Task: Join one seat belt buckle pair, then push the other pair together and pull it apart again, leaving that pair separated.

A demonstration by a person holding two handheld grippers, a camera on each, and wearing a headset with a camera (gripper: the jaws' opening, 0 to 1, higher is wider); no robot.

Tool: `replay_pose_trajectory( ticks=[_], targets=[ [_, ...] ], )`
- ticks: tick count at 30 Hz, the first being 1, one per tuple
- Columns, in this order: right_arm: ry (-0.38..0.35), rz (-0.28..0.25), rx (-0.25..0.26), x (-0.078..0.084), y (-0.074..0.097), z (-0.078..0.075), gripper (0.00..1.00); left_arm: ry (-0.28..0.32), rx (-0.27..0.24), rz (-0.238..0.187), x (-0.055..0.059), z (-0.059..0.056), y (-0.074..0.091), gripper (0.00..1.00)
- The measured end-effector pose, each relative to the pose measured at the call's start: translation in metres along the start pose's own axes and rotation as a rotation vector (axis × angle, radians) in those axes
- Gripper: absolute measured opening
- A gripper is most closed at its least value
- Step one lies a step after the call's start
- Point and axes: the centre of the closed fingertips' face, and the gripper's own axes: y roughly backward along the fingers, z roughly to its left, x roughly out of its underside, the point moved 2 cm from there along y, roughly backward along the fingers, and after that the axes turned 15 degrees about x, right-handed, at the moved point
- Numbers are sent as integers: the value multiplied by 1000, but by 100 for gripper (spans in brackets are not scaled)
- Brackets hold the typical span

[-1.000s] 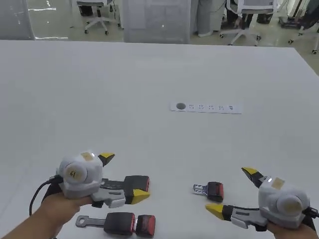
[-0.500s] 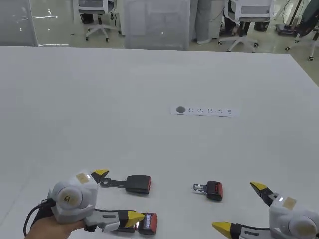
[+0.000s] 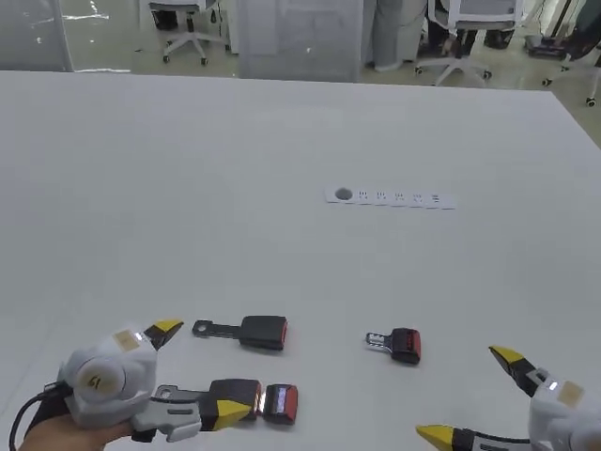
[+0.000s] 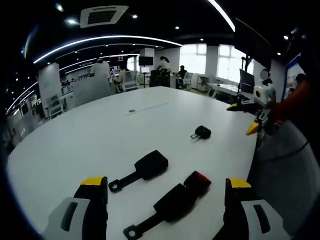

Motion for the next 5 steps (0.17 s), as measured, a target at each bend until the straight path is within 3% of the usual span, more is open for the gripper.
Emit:
replay_pose_trajectory(
  ticks=[5],
  targets=[
    [-7,7,13,4,4,-3,99,17,-6,-7,1,0,1,100]
  ],
)
